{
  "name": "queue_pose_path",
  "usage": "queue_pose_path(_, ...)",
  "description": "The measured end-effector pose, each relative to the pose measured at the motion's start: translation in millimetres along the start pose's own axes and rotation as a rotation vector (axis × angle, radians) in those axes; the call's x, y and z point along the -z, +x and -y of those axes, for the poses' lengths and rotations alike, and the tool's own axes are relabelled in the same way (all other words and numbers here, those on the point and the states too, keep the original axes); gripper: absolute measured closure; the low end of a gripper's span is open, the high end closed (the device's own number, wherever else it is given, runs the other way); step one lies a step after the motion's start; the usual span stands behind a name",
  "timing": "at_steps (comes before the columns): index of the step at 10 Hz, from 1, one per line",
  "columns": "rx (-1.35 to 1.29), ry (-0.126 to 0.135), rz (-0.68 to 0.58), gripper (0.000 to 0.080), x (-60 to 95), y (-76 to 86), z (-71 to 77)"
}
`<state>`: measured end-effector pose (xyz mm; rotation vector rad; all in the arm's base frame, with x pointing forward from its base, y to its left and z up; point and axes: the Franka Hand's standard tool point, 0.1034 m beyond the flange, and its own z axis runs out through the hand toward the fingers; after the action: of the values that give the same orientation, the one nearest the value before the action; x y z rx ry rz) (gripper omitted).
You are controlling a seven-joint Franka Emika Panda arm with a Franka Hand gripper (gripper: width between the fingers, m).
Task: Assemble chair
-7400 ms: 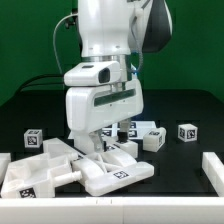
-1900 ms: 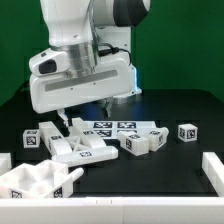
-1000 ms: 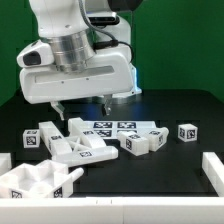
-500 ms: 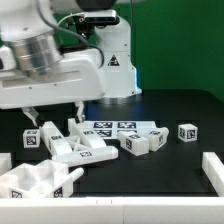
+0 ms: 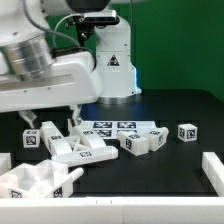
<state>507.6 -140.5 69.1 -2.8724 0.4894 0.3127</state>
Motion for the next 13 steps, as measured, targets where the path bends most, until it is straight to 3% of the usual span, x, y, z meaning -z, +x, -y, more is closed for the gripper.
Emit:
queue_pose_path(1, -0.04, 0.002, -0.007, 0.0151, 5.9, 27.0, 1.3)
queue_pose_path(2, -0.02, -0.004, -0.039, 0.0151, 7.8, 38.2, 1.9)
queue_pose_path(7, 0.048, -0.01, -0.047, 0.0151, 6.8, 41.4, -1.2)
queue_pose_path(9, 0.012, -0.017, -0.074, 0.0151, 4.5, 60.6, 0.3)
queue_pose_path(13, 0.029, -0.038, -0.151, 0.0151, -11.4, 75.6, -4.4)
